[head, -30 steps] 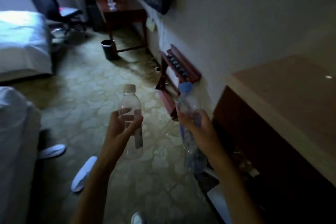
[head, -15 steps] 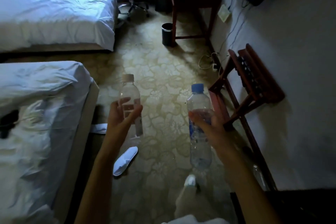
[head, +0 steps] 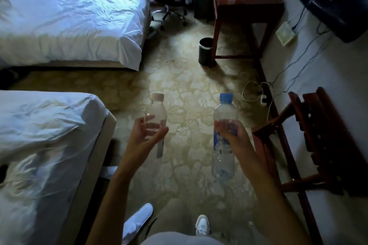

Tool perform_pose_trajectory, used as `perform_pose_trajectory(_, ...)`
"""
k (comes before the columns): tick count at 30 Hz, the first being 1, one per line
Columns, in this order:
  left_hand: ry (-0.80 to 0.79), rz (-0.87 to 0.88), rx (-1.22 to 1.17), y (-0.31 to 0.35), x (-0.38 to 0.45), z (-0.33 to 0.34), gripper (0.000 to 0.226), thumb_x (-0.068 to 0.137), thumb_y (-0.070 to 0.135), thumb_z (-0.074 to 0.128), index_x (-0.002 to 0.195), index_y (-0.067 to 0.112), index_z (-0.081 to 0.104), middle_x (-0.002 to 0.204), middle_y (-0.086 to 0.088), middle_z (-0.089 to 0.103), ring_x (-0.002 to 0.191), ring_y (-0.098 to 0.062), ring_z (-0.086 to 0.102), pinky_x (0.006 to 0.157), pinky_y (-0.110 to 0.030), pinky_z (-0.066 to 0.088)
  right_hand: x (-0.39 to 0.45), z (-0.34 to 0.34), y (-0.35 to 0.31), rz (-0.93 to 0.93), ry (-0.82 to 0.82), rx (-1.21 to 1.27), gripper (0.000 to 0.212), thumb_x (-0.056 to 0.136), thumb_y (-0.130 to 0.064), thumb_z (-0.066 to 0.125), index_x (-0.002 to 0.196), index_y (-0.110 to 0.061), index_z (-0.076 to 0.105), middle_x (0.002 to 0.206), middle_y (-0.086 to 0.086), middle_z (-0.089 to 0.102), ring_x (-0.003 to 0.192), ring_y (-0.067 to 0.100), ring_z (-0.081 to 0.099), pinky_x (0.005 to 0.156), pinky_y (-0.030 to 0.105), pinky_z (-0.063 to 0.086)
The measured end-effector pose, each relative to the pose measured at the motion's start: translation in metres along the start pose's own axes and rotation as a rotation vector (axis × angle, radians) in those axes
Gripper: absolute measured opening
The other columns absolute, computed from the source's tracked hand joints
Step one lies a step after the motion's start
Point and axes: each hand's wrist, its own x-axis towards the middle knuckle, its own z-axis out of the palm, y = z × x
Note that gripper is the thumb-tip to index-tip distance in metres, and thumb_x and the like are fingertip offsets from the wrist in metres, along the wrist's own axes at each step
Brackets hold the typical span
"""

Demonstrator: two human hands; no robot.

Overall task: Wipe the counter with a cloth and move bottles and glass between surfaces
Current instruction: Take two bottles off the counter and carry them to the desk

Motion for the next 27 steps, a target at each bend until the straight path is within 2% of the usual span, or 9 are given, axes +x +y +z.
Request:
perform_pose_trajectory(3,0.024,-0.031,-0.025,-0.004,0.072,0.003,0.096,0.055,0.073,0.076,0.128,0.017,0.049,0.112,-0.006,0.068,0.097,-0.019,0.071,0.081,-0.035,0.059,0.074,0.012,-0.01,0.013,0.016,-0.004,0.092,0.04,-0.076,0.076,0.109,-0.017,0.062,0.101,0.0,0.069,0.088,0.013,0.068,0.066,0.021,0.053)
perform_pose_trajectory(8,-0.014,-0.134,-0.057,-0.029,0.204,0.023,0.075,0.07,0.053,0.079,0.128,0.017,0.048,0.112,-0.007,0.067,0.098,-0.019,0.071,0.072,-0.024,0.059,0.192,0.052,0.0,0.126,0.026,0.008,0.039,0.073,-0.044,0.072,0.103,-0.024,0.059,0.11,0.005,0.067,0.097,0.022,0.066,0.074,0.032,0.055)
perform_pose_trajectory(13,-0.082,-0.153,-0.037,-0.004,0.363,0.021,0.068,0.071,0.042,0.075,0.129,0.021,0.047,0.112,-0.001,0.066,0.097,-0.013,0.071,0.078,-0.027,0.06,0.333,0.089,-0.07,0.112,0.059,0.001,0.036,0.081,-0.033,0.071,0.109,-0.015,0.06,0.102,0.0,0.068,0.091,0.012,0.066,0.071,0.02,0.053)
perform_pose_trajectory(16,-0.102,-0.096,-0.049,0.028,0.468,0.015,0.067,0.072,0.039,0.075,0.129,0.019,0.047,0.11,-0.003,0.068,0.098,-0.02,0.072,0.083,-0.035,0.06,0.422,0.102,-0.133,0.042,0.081,0.011,0.035,0.082,-0.034,0.071,0.11,-0.015,0.061,0.11,0.005,0.068,0.101,0.019,0.066,0.086,0.036,0.054)
perform_pose_trajectory(18,-0.116,-0.069,-0.052,0.049,0.529,0.015,0.064,0.075,0.038,0.076,0.129,0.019,0.047,0.109,-0.001,0.069,0.096,-0.017,0.072,0.082,-0.034,0.059,0.471,0.11,-0.163,0.016,0.084,0.028,0.033,0.08,-0.036,0.071,0.106,-0.019,0.062,0.112,0.005,0.068,0.102,0.02,0.066,0.089,0.039,0.053)
perform_pose_trajectory(20,-0.11,-0.049,-0.064,0.06,0.588,0.018,0.066,0.074,0.045,0.079,0.127,0.02,0.049,0.106,-0.003,0.07,0.093,-0.016,0.073,0.08,-0.034,0.058,0.521,0.116,-0.18,0.015,0.097,0.053,0.046,0.073,-0.044,0.073,0.11,-0.019,0.061,0.113,0.005,0.068,0.104,0.021,0.066,0.09,0.041,0.054)
perform_pose_trajectory(23,-0.141,-0.076,-0.054,0.059,0.67,0.033,0.075,0.068,0.054,0.079,0.128,0.021,0.049,0.107,0.0,0.07,0.093,-0.015,0.073,0.082,-0.036,0.058,0.59,0.125,-0.185,0.048,0.102,0.055,0.047,0.075,-0.044,0.072,0.113,-0.018,0.06,0.112,0.002,0.068,0.104,0.018,0.065,0.086,0.032,0.055)
perform_pose_trajectory(25,-0.17,-0.116,-0.04,0.053,0.725,0.05,0.07,0.073,0.047,0.079,0.13,0.021,0.047,0.108,0.001,0.069,0.093,-0.01,0.072,0.086,-0.037,0.058,0.644,0.13,-0.183,0.062,0.111,0.063,0.029,0.081,-0.034,0.07,0.104,-0.018,0.061,0.103,0.0,0.068,0.096,0.013,0.065,0.073,0.017,0.053)
perform_pose_trajectory(27,-0.187,-0.126,-0.02,0.051,0.782,0.069,0.063,0.075,0.037,0.077,0.129,0.023,0.047,0.109,0.002,0.068,0.093,-0.007,0.072,0.089,-0.037,0.058,0.706,0.135,-0.191,0.071,0.105,0.066,0.023,0.082,-0.032,0.07,0.1,-0.019,0.062,0.1,-0.003,0.067,0.092,0.01,0.065,0.066,0.013,0.052)
